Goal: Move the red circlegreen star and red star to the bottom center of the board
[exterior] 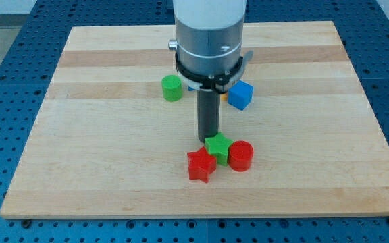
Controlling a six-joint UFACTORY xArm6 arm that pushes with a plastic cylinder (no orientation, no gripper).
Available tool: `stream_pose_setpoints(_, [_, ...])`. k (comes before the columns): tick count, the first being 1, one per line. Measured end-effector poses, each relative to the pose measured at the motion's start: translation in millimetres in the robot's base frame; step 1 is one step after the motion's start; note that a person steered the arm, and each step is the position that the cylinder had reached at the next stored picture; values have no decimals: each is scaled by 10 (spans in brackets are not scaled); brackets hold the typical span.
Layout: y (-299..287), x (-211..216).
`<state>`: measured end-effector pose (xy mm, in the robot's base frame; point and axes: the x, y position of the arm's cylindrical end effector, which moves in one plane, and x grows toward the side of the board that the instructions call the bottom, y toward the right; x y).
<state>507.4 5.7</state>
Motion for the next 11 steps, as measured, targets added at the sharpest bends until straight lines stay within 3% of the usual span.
stream_pose_setpoints(2, [0, 446])
stream_pose_setpoints(4, [214, -20])
stream_pose_setpoints(6, [1043, 55])
stream_pose_setpoints(9, [859, 454])
stream_pose_setpoints(11, [621, 504])
